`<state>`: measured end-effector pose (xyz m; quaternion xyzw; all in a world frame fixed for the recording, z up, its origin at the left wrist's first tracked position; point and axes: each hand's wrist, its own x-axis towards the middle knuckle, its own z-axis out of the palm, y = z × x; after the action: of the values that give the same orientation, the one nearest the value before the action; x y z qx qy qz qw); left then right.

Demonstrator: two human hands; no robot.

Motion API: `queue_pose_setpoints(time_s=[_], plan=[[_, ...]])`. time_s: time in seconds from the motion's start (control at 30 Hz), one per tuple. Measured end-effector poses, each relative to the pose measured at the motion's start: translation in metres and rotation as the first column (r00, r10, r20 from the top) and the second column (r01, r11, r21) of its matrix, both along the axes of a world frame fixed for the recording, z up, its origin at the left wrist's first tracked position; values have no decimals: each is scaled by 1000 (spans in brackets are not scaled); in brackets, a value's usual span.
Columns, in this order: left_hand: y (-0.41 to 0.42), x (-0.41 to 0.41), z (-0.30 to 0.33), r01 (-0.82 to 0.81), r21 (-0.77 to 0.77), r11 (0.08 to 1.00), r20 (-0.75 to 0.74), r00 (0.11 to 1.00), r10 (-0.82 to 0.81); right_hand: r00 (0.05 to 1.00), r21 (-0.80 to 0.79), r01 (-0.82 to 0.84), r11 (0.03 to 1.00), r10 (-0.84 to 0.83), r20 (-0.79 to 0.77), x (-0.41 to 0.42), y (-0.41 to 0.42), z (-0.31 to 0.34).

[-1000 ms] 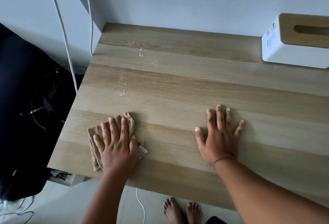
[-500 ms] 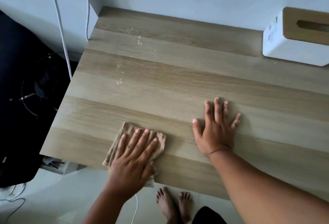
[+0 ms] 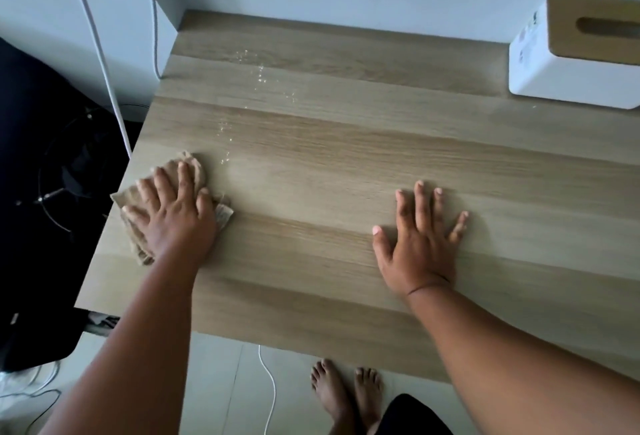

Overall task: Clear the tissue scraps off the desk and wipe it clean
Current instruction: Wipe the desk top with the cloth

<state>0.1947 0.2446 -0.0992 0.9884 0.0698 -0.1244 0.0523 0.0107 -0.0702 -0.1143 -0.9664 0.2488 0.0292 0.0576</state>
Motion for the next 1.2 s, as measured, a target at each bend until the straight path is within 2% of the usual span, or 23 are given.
queue_pose_setpoints(time_s=[0.07, 0.13, 0.23, 0.33, 0.43, 0.53, 0.67, 0.77, 0.87, 1.0, 1.2], plan=[[-22, 2, 0, 85, -6, 996, -12, 996, -85, 1000, 1, 5, 1000, -5, -4, 1, 0, 0], [-40, -14, -2, 244, -9, 970, 9, 970, -243, 1000, 0, 4, 1000, -4, -12, 1, 0, 1], [-42, -59, -6, 490, -24, 871, 101, 868, -486, 1000, 9, 8, 1000, -8, 13, 1, 0, 1], [-4, -97, -12, 622, -39, 782, 166, 776, -609, 1000, -2, 10, 1000, -10, 21, 1, 1, 0], [51, -109, -11, 614, -49, 788, 176, 782, -599, 1000, -4, 9, 1000, -9, 7, 1, 0, 0], [87, -91, -4, 442, -41, 896, 110, 893, -436, 1000, -3, 9, 1000, -9, 3, 1, 0, -1], [74, -37, 2, 162, -31, 986, 54, 986, -160, 1000, -17, 7, 1000, -8, -16, 1, 0, -2], [43, 2, 2, 71, -40, 997, 43, 997, -69, 1000, -20, 7, 1000, -7, -4, 1, 0, -2], [17, 33, 2, 121, -31, 992, 21, 992, -121, 1000, -15, 9, 1000, -9, 1, 1, 1, -1], [-9, 38, 2, 276, -10, 961, 2, 961, -276, 1000, 5, 8, 1000, -8, -3, 1, 2, 1], [5, -46, 1, 629, -37, 777, 106, 775, -623, 1000, 2, 14, 1000, -14, -11, 1, 2, 2]])
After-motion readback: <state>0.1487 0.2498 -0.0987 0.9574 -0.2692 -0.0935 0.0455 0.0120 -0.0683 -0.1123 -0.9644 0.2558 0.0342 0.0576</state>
